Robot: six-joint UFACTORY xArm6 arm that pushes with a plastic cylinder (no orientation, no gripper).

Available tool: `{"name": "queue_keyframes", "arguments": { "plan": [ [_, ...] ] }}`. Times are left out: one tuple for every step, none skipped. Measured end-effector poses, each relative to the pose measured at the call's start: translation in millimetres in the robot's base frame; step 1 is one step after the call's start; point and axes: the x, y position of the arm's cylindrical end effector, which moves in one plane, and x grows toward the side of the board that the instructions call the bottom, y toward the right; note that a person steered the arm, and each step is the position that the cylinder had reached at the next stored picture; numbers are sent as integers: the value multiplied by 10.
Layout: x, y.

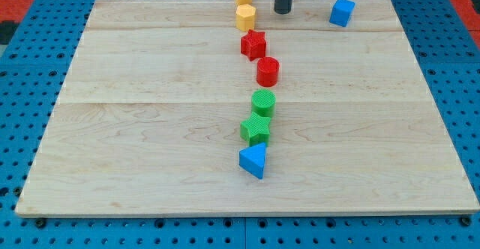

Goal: Move the yellow hexagon to the bottom of the blue cube

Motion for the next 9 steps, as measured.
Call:
{"name": "queue_keyframes", "arguments": {
  "plan": [
    [31,-51],
    [-208,-595],
    [28,-1035],
    [205,-453],
    [205,-15],
    [213,179],
    [561,710],
    [632,353],
    [1109,586]
  ]
}}
